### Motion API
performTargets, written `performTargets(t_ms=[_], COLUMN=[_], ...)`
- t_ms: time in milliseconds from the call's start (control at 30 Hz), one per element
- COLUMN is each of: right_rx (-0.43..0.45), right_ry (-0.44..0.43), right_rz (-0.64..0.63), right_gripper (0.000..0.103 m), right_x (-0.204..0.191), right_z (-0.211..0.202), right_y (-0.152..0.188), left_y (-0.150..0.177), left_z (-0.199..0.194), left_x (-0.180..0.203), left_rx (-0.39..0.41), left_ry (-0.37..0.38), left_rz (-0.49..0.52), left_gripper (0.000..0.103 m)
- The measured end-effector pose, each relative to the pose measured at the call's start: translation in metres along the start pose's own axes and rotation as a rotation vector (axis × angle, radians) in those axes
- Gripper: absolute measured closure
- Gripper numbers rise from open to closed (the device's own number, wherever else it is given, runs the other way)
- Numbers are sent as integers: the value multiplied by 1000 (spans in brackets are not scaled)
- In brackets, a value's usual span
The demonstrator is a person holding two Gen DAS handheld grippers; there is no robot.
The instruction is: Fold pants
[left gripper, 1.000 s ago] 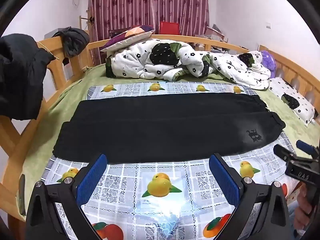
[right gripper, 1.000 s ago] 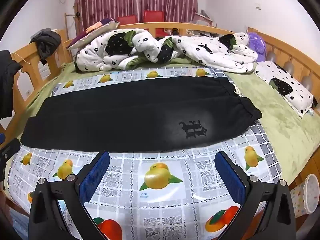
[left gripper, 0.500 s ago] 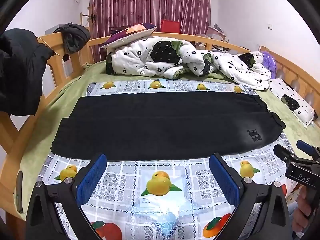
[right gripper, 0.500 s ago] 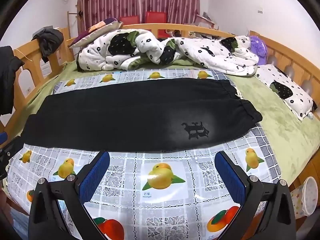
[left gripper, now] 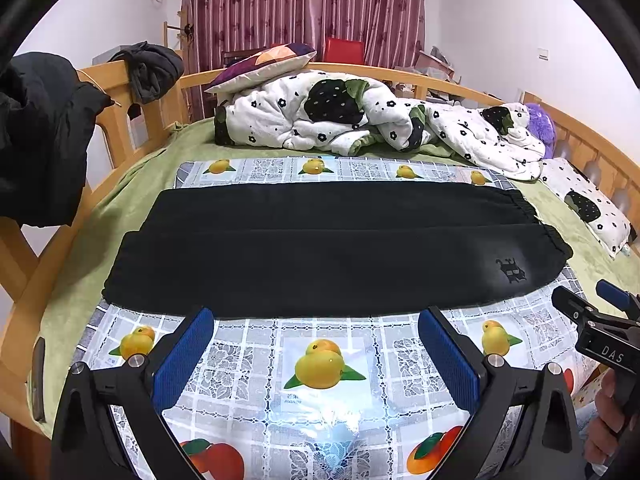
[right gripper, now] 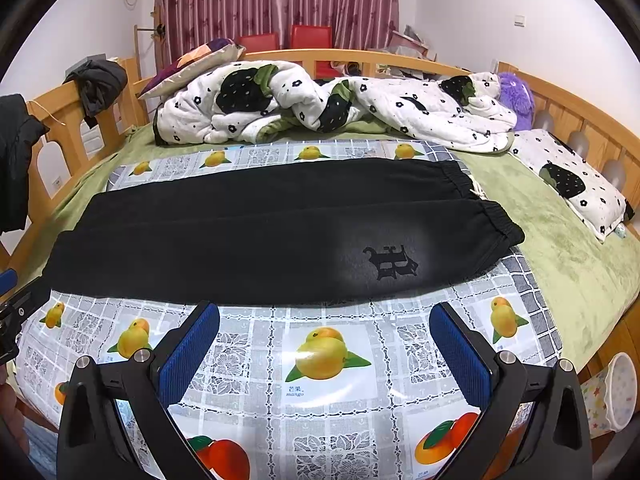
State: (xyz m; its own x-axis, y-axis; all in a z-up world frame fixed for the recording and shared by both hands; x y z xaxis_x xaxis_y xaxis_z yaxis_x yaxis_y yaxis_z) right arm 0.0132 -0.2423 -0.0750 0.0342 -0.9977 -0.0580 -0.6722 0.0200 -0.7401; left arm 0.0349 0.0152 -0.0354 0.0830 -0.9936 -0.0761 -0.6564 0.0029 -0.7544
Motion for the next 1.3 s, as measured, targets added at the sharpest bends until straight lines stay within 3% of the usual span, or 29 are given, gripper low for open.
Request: performTargets(t_ms=[1300], right_rx=[6], right_ry=[2], right_rz=[4], right_gripper=[0], right_x=[0], right_z=[-2], right_y=[-3], left_y=[7], left_z=[1], left_x=[-1], left_rx=[-5], left_ry=[-1], left_rz=[-1], left_gripper=[0])
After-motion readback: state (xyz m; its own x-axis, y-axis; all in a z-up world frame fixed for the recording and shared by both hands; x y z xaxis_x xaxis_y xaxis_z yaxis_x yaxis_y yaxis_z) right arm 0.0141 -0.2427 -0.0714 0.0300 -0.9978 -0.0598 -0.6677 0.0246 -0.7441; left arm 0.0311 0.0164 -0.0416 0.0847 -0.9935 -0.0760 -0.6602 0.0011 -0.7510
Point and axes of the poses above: each gripper's, at about its wrist camera, not at the fingertips, and z roughly the way its jaws point, x to its right, y to its underside, the point moved 4 cm from there along z, roughly the way its jaws point, and after that the axes turned 9 degrees about -y, right-handed, at the moved point
